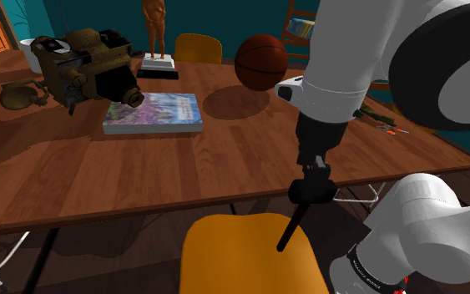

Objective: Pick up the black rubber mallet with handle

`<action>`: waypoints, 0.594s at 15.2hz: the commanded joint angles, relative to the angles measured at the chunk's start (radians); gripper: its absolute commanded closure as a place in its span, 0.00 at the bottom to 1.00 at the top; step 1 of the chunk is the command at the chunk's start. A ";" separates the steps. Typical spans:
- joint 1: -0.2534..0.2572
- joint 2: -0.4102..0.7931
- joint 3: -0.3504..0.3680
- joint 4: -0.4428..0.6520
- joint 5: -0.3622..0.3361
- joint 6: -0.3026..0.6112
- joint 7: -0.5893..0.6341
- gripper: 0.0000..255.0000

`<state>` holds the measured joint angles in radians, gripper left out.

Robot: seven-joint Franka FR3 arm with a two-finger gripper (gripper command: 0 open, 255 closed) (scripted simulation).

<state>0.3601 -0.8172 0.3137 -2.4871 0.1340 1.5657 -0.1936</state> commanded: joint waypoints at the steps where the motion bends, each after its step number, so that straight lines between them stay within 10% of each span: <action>1: 0.004 -0.001 0.007 -0.028 0.006 0.027 0.000 0.00; 6: 0.008 -0.002 0.016 -0.077 0.014 0.073 0.002 0.00; 7: 0.008 -0.003 0.016 -0.079 0.014 0.075 0.002 1.00; 9: 0.008 -0.002 0.016 -0.077 0.014 0.073 0.002 1.00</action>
<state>0.3685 -0.8196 0.3294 -2.5625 0.1482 1.6389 -0.1913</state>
